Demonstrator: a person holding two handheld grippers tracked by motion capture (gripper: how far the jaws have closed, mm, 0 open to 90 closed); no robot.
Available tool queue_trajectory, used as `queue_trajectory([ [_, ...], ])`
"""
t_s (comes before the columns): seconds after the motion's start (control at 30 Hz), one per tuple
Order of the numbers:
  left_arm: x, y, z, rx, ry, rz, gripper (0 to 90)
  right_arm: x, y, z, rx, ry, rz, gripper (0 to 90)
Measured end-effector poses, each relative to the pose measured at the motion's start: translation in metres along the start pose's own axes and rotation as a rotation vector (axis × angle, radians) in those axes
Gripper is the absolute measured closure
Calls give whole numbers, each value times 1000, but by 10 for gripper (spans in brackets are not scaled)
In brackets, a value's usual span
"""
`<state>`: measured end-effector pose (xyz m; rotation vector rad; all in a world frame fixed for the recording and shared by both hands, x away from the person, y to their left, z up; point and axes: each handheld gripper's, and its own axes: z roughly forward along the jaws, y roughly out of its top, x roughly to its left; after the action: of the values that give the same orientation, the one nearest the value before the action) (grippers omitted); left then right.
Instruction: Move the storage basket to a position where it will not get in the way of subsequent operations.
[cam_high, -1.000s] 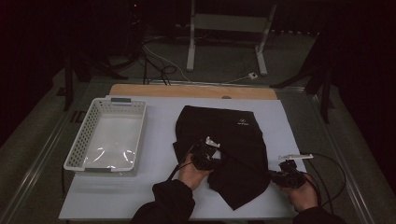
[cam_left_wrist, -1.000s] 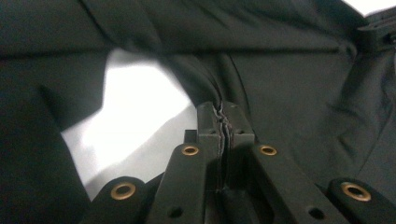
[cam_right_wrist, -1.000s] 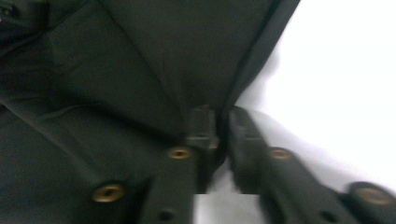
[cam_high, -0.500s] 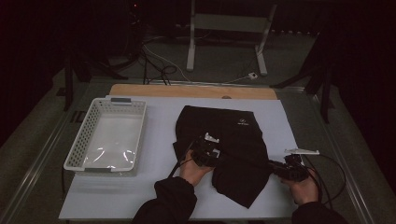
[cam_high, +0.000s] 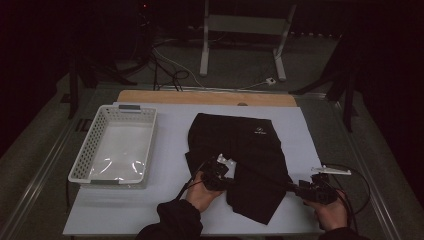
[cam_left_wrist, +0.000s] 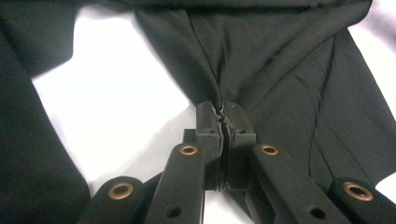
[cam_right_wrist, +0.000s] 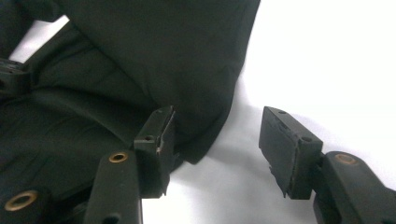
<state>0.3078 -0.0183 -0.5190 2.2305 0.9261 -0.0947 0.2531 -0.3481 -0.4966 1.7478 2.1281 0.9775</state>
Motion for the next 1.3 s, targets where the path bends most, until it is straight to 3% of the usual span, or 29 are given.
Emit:
queue_trajectory([
  [0.1, -2, -6, -4, 4, 2, -5, 871, 5, -5, -2, 8, 15, -13, 450],
  [0.4, -6, -24, -15, 3, -20, -29, 866, 27, -11, 5, 68, 58, -112, 478],
  [0.43, -12, -30, -18, 15, -39, -21, 866, 27, -11, 5, 68, 58, -112, 479],
  [0.47, -15, -32, -19, 18, -52, -10, 838, 35, -9, 15, 84, 69, -153, 483],
  [0.53, -16, -30, -19, 10, -69, -2, 740, 39, -7, 20, 85, 80, -187, 482],
  [0.6, -15, -28, -18, -2, -58, -4, 639, 44, -5, 24, 88, 68, -207, 481],
  [0.67, -7, -18, -13, -31, -31, -31, 573, 45, -3, 27, 92, 53, -222, 485],
  [0.87, 8, 6, 1, -70, 54, -57, 516, 43, 1, 32, 72, 32, -227, 515],
  [0.97, 9, 13, 6, -58, 71, -43, 584, 49, 2, 35, 74, 24, -278, 643],
  [1.03, 8, 13, 8, -43, 57, -48, 775, 52, 3, 36, 90, 32, -298, 776],
  [1.1, 6, 10, 7, -35, 40, -42, 866, 52, 2, 35, 106, 44, -297, 843],
  [1.3, -1, -5, -2, -18, 3, -40, 878, 42, -3, 24, 129, 52, -263, 871],
])
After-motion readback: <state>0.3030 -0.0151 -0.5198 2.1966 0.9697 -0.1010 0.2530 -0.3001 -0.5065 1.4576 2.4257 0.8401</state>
